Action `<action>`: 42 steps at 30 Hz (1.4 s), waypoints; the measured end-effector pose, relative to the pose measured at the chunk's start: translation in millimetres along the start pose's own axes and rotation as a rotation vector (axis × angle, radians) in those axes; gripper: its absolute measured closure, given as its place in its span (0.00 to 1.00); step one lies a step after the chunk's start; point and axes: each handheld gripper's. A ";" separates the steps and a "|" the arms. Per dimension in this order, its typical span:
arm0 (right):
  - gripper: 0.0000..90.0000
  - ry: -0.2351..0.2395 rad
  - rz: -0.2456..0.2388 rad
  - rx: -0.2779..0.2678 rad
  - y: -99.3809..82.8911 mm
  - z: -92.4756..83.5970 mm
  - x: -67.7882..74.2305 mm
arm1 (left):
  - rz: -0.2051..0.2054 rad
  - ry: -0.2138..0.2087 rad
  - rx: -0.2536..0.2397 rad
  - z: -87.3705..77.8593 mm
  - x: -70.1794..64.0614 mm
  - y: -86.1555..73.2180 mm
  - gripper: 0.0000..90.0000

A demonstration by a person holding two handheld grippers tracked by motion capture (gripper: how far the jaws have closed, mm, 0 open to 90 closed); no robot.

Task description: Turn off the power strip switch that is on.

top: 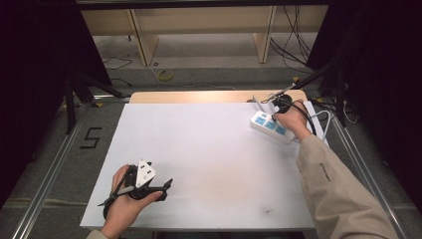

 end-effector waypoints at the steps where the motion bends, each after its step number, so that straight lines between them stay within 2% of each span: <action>1: 1.00 -0.001 0.000 0.000 0.0 0.0 0.1 | 0.000 0.000 0.000 0.0 0.0 0.0 0.16; 25: 1.00 -0.015 -0.017 0.012 0.4 0.8 1.9 | -0.002 -0.004 -0.001 0.2 -0.4 0.2 0.15; 42: 1.00 -0.002 0.002 0.005 -0.2 0.6 0.5 | -0.002 -0.003 -0.002 0.5 -0.8 0.7 0.15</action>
Point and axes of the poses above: each handheld gripper's, and its own axes: z roughly forward along the jaws, y roughly out of its top, x roughly to its left, and after that the axes turned 2 degrees about -x, right-handed
